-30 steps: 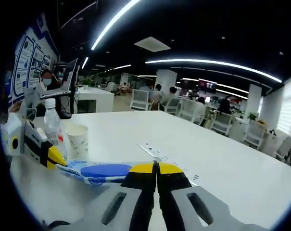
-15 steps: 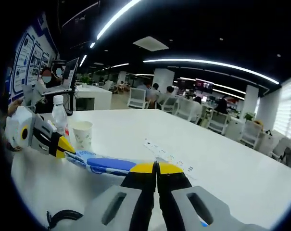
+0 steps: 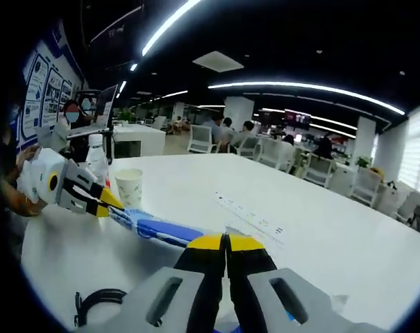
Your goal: Arrange the tabletop items into an orderly group along one side of the table until the central work area is clear of visible clutter.
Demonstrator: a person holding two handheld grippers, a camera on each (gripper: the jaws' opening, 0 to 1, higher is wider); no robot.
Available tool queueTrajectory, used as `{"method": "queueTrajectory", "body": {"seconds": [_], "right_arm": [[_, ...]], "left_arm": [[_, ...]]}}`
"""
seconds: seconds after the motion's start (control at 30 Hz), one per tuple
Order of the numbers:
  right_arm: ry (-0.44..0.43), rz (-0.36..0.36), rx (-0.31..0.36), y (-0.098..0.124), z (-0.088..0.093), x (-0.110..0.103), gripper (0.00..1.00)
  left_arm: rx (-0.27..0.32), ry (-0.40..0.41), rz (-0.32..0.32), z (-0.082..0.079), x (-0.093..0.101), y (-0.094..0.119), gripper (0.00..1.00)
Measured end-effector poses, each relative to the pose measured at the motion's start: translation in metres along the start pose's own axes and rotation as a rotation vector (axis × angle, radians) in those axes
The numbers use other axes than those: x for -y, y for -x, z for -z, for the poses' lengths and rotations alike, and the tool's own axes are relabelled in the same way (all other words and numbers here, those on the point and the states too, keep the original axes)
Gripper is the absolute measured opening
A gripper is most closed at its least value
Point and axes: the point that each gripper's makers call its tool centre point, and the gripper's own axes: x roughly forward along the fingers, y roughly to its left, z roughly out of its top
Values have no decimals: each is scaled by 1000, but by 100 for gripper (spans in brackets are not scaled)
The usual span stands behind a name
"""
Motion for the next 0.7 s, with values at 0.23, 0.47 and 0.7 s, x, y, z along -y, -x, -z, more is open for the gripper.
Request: {"method": "queueTrajectory", "body": {"seconds": [0.23, 0.47, 0.7], "right_arm": [[2, -4, -27, 4, 18, -7, 0], [-7, -28, -51, 12, 32, -13, 0], [3, -36, -91, 23, 52, -19, 0]], "left_arm": [[-19, 17, 12, 3, 4, -2, 0], [-34, 36, 34, 6, 9, -5, 1], [-29, 103, 73, 7, 17, -12, 2]]}}
